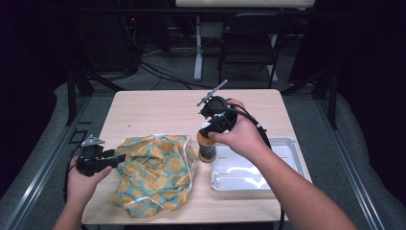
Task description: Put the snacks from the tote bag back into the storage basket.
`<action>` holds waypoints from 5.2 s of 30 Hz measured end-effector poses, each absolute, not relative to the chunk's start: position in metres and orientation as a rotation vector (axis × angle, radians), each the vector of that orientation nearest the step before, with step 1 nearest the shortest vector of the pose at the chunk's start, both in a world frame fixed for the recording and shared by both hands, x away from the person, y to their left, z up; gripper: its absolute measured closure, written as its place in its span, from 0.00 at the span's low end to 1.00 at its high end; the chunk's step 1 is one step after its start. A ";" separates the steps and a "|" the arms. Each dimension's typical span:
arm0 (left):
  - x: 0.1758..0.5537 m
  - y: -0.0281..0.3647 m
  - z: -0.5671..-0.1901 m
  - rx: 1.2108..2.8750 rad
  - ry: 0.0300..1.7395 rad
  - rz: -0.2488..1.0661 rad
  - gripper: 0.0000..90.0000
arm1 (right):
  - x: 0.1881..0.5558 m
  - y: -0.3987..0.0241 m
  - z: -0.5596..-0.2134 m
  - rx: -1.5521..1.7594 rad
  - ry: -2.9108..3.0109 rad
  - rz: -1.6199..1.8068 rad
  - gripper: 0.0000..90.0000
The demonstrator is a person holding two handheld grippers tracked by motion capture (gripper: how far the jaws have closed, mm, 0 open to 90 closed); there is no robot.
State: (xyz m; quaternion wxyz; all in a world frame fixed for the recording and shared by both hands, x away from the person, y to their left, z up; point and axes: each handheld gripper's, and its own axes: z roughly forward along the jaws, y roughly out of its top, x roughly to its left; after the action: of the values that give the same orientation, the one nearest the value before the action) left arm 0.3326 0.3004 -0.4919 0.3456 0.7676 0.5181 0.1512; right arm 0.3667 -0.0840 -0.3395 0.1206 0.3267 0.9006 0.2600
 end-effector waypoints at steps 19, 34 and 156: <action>0.332 0.300 -0.493 1.990 1.346 0.397 0.52 | 0.379 -0.113 -0.347 1.049 2.584 0.738 0.65; 0.332 0.302 -0.493 1.981 1.350 0.402 0.51 | 0.392 -0.130 -0.361 1.126 2.550 0.719 0.65; 0.331 0.302 -0.494 1.983 1.355 0.408 0.51 | 0.415 -0.140 -0.404 1.246 2.480 0.799 0.44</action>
State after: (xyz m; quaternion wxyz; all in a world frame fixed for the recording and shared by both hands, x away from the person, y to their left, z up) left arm 0.3305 0.3025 -0.4936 0.3456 0.7638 0.5220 0.1570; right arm 0.4154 -0.1402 -0.4043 0.1262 0.4280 0.8519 0.2743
